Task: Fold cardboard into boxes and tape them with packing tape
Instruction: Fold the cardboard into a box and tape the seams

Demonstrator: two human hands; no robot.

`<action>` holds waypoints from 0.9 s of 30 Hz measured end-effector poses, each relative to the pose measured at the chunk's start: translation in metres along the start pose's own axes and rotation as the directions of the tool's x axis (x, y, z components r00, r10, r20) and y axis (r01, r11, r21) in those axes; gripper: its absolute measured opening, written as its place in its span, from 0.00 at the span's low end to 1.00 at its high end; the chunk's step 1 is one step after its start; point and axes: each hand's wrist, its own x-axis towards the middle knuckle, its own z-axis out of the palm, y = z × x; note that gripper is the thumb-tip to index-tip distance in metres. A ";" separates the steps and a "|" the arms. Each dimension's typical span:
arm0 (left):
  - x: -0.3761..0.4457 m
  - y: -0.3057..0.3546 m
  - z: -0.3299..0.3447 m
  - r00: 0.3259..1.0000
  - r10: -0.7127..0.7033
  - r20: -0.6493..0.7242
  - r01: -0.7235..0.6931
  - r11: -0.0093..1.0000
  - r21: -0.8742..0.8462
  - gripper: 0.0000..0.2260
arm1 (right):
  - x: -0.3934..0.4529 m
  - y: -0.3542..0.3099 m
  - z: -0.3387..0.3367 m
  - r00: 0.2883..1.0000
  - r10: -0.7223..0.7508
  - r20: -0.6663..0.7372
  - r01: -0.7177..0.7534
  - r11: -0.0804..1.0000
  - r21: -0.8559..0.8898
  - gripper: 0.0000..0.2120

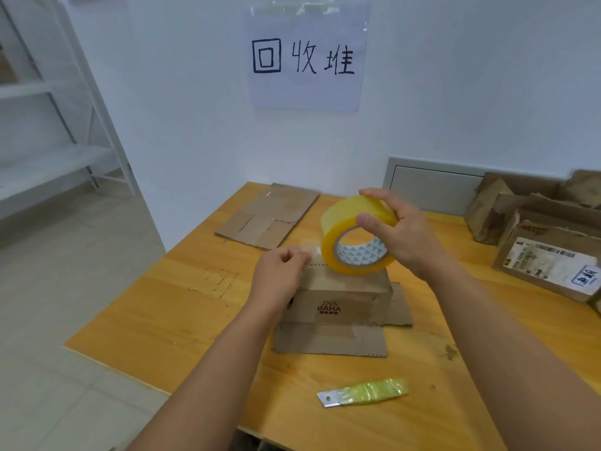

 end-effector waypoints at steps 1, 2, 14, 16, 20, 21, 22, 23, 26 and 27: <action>0.001 0.000 -0.001 1.000 -0.013 -0.011 0.012 1.000 -0.021 0.12 | 0.000 0.001 -0.001 1.000 -0.003 0.014 0.003 1.000 -0.005 0.24; 0.002 0.001 -0.002 0.999 -0.029 -0.021 0.028 0.999 -0.041 0.11 | -0.001 0.002 -0.001 1.000 -0.002 0.027 0.003 1.000 -0.011 0.26; 0.013 0.001 -0.012 0.994 -0.034 -0.100 0.029 0.998 -0.054 0.13 | -0.017 0.034 0.000 0.977 0.120 0.178 -0.146 0.980 0.138 0.28; 0.014 0.001 -0.011 0.993 0.010 -0.115 -0.012 1.000 -0.016 0.16 | -0.016 0.035 0.000 0.978 0.114 0.177 -0.142 0.978 0.154 0.27; 0.018 -0.004 -0.010 0.985 0.098 -0.141 -0.089 0.994 0.068 0.15 | -0.017 0.035 0.000 0.988 0.078 0.130 -0.095 0.987 0.131 0.26; 0.020 -0.006 -0.011 0.982 0.094 -0.166 -0.085 0.995 0.061 0.13 | -0.018 0.035 0.000 0.994 0.062 0.088 -0.073 0.989 0.127 0.25; 0.021 -0.007 -0.014 0.979 0.072 -0.191 -0.070 0.997 0.018 0.12 | -0.019 0.036 -0.001 0.998 0.048 0.034 -0.052 0.991 0.121 0.26; 0.022 -0.009 -0.017 0.978 0.041 -0.206 -0.054 0.997 -0.054 0.11 | -0.020 0.037 -0.002 0.999 0.041 -0.016 -0.039 0.992 0.121 0.27; 0.022 -0.014 -0.026 0.983 -0.034 -0.180 -0.011 0.970 -0.242 0.09 | -0.019 0.039 -0.005 0.998 0.043 -0.040 -0.038 0.993 0.116 0.32; 0.021 -0.015 -0.028 0.983 -0.043 -0.178 -0.006 0.965 -0.263 0.08 | -0.019 0.039 -0.004 0.999 0.039 -0.022 -0.037 0.994 0.105 0.33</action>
